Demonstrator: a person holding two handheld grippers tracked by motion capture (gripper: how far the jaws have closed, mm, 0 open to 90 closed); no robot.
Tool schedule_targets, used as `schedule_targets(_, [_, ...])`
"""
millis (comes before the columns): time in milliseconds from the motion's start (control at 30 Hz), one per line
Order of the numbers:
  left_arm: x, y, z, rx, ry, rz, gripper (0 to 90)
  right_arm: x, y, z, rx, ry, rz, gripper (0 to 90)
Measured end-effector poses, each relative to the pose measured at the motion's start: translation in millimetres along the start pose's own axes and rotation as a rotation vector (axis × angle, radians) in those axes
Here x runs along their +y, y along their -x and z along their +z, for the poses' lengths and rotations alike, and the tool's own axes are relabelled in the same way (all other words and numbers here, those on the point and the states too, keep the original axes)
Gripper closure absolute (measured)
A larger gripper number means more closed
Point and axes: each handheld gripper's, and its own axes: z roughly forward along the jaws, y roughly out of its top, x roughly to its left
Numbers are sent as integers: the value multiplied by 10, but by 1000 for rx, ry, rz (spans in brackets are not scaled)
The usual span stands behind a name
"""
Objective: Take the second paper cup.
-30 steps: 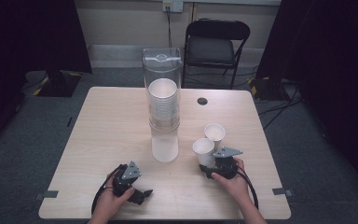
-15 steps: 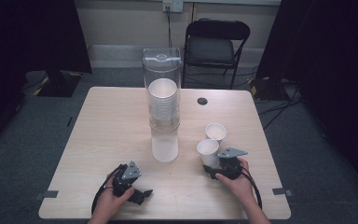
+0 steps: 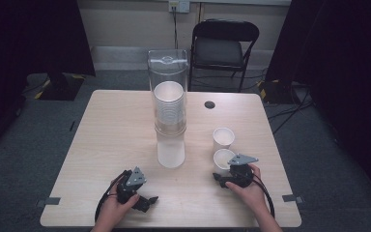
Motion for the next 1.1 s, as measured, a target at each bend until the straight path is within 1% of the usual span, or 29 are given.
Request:
schedule_targets(33, [2, 1, -2, 4, -3, 1, 0, -8, 5, -7, 1, 2, -7, 251])
schedule_targets(200, [0, -1, 0, 0, 0, 1, 0, -48, 41, -59, -3, 1, 13, 198])
schedule_targets(300, [-1, 0, 3, 0, 5, -2, 0, -60, 55, -106, -17, 6, 17, 178])
schedule_targets(367, [0, 1, 3, 0, 4, -2, 0, -71, 63, -133, -1, 6, 18, 170])
schedule_targets(400, [-1, 1, 3, 0, 3, -2, 0, -78, 61, -148, 8, -3, 18, 169])
schedule_targets(433, [0, -1, 1, 0, 0, 1, 0, -86, 61, -158, 3, -4, 3, 168])
schedule_targets(467, [0, -1, 1, 0, 1, 1, 0, -96, 56, -181, -2, -14, -2, 168])
schedule_targets(500, [0, -1, 2, 0, 3, 1, 0, -104, 61, -187, 5, -11, -7, 167])
schedule_targets(600, [-1, 0, 3, 0, 4, -2, 0, -148, 70, -231, 5, -17, -1, 167])
schedule_targets(667, [-1, 1, 4, 0, 5, -3, 0, -176, 87, -263, 18, -15, 15, 166])
schedule_targets(767, [-1, 0, 2, 0, 4, 0, 0, -215, 129, -325, 21, -11, 30, 166])
schedule_targets(800, [1, -1, -3, 6, -2, 6, 0, -230, 143, -347, 20, -12, 33, 166])
schedule_targets(833, [0, 2, -4, 8, -2, 5, 0, -247, 158, -370, 14, -11, 30, 165])
schedule_targets(867, [-1, 5, -4, 9, 0, 2, 1, -265, 169, -393, 12, -20, 38, 165])
schedule_targets(967, [-5, 5, -1, 7, 6, 2, 2, -317, 206, -451, 4, -41, 30, 164])
schedule_targets(1100, [-4, 5, 0, 7, 6, 1, 2, -396, 267, -525, -10, -46, 22, 157])
